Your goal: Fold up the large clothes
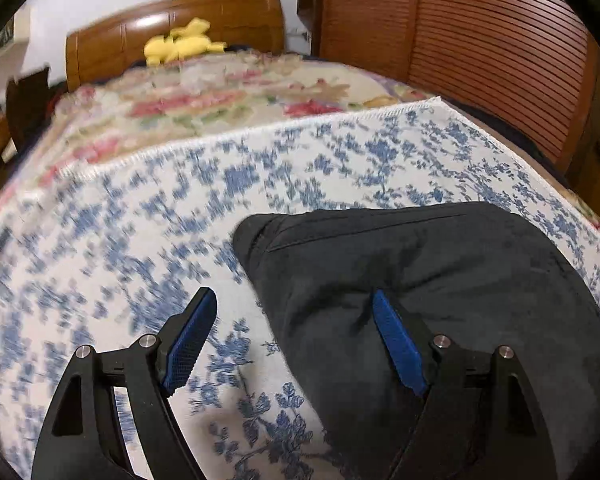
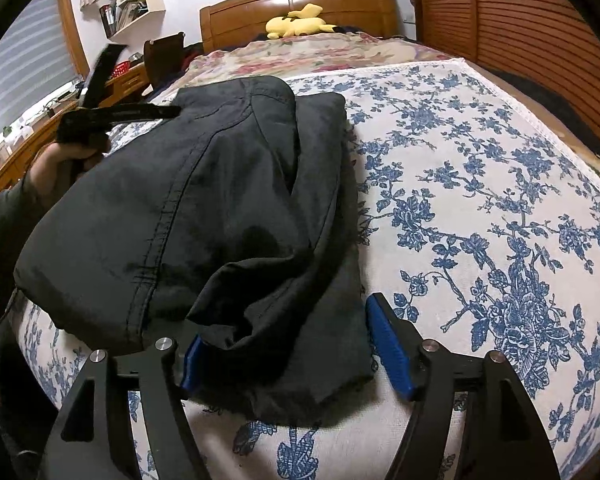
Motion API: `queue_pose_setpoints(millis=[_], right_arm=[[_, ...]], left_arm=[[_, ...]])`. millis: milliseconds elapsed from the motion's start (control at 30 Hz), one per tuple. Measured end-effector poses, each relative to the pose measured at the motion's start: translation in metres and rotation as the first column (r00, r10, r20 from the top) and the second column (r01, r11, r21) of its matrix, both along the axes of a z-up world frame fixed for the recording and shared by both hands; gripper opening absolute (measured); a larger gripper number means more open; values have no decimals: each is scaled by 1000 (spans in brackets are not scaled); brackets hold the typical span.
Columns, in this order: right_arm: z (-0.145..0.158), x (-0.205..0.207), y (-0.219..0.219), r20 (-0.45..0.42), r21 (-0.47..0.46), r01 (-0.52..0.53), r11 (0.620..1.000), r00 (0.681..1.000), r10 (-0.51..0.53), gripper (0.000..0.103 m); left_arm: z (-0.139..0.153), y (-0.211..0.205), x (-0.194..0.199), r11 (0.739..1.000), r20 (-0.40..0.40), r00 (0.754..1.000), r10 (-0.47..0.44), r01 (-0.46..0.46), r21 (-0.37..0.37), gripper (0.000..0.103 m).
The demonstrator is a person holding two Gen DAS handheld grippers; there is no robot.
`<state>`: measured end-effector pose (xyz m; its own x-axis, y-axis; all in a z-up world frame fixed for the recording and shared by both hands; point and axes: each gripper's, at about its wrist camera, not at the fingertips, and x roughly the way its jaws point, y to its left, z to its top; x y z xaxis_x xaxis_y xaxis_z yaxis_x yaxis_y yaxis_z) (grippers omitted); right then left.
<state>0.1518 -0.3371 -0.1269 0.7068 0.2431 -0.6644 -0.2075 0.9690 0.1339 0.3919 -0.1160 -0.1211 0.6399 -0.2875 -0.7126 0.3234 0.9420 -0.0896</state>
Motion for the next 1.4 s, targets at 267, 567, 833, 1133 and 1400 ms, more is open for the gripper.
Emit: queue_pose_setpoints(millis=[267, 567, 833, 1133, 1400], right_arm=[[-2, 6, -2, -24, 57, -11, 998, 1000, 13, 70], [0, 2, 0, 26, 112, -92, 989, 996, 89, 24], [14, -2, -22, 93, 208, -143, 968, 988, 126, 16], [37, 0, -57, 187, 200, -142, 969, 977, 105, 15], [63, -26, -141, 250, 94, 6, 996, 968, -30, 13]], left_arm=[[-15, 4, 3, 997, -45, 999, 7, -11, -79, 76], [-6, -13, -5, 997, -43, 998, -49, 46, -67, 22], [31, -22, -32, 1000, 58, 998, -1, 0, 20, 11], [87, -79, -60, 999, 184, 982, -38, 32, 38, 10], [112, -184, -62, 988, 232, 961, -152, 155, 4, 10]])
